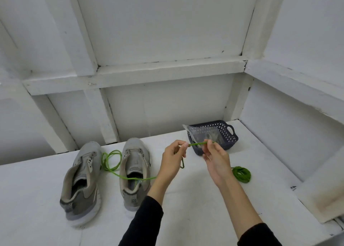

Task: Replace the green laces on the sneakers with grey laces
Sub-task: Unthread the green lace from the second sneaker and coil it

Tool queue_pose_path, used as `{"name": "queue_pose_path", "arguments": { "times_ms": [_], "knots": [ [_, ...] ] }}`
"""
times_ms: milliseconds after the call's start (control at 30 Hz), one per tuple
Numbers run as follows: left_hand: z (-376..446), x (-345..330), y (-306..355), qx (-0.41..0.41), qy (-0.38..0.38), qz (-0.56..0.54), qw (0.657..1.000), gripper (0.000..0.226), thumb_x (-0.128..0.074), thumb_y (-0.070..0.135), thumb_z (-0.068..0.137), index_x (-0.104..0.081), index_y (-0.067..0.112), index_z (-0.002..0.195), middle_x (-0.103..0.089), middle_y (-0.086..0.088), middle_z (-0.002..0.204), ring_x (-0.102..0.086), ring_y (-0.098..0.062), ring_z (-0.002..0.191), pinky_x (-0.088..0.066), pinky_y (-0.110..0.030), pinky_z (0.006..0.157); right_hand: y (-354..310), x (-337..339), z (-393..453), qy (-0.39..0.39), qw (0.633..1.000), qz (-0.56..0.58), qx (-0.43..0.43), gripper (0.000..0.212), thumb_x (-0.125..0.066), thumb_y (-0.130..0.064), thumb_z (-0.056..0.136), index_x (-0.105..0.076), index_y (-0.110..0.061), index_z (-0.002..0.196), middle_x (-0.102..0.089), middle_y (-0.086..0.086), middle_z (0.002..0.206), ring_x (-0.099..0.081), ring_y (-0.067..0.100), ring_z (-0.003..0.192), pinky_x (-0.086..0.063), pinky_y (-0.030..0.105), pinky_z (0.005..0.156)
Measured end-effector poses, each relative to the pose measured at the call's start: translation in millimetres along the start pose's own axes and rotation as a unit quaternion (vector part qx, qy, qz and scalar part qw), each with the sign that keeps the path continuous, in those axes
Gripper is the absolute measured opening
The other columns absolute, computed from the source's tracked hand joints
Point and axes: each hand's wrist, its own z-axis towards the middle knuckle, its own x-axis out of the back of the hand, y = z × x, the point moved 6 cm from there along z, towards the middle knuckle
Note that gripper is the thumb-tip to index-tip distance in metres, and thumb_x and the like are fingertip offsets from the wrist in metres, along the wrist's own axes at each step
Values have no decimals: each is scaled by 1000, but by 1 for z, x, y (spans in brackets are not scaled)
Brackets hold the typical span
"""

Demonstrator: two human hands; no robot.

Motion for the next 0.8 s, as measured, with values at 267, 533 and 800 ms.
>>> {"name": "queue_pose_path", "arguments": {
  "times_ms": [267, 533, 800],
  "knots": [
    [16, 6, -32, 33, 24, 102, 994, 15, -51, 36, 99, -65, 31, 99, -65, 13, 109, -59, -12, 104, -45, -31, 91, -15, 36, 24, 38, 952, -300, 38, 29, -31, -14, 105, -55, -17, 120, -47, -6, 82, -41, 8, 70, -38, 18, 57],
    [27, 18, -28, -3, 24, 100, 995, 14, -57, 19, 97, -69, 25, 95, -69, 12, 98, -62, -11, 94, -46, -14, 79, -7, 9, 32, -37, 861, -496, 105, 32, -45, 6, 96, -41, -6, 125, -57, 4, 103, -55, 16, 92, -38, 15, 71],
    [26, 7, -30, -53, -56, 301, 950, 29, -58, 40, 95, -65, 33, 122, -65, 15, 120, -52, -7, 111, -41, -33, 98, -1, -17, 25, -117, 863, -460, 173, 40, -51, 9, 91, -35, -20, 114, -53, 3, 91, -54, 7, 82, -47, 14, 75]
  ]
}}
